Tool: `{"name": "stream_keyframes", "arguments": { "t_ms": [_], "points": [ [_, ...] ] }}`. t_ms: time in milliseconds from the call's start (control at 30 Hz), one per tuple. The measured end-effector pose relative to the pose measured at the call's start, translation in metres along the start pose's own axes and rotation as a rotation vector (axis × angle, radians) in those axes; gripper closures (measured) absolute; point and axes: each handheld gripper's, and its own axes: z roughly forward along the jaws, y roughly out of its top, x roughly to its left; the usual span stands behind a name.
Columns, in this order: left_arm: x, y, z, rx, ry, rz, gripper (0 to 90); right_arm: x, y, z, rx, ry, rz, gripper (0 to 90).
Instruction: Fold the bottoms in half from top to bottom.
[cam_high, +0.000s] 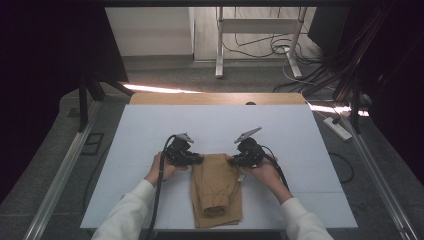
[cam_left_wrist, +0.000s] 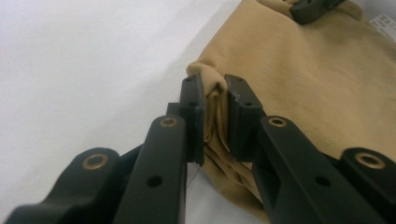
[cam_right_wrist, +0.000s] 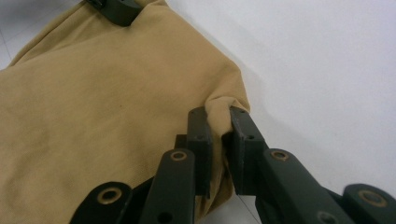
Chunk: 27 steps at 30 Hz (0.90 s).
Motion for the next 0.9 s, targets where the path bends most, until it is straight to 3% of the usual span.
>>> {"name": "stream_keyframes", "arguments": {
  "t_ms": [533,733,900],
  "points": [
    [0.002,0.015,-0.012,-0.047,0.034,0.031,78.5,-0.003,0.013,-0.015,-0.059,-0.042,-0.015,81.1],
    [0.012,0.036,-0.015,-0.055,0.066,0.046,78.6,-0.015,0.023,-0.018,-0.080,-0.061,-0.007,81.2],
    [0.019,0.051,-0.018,-0.097,0.092,0.050,78.6,-0.025,0.034,-0.025,-0.110,-0.104,0.001,81.1]
  ]
}}
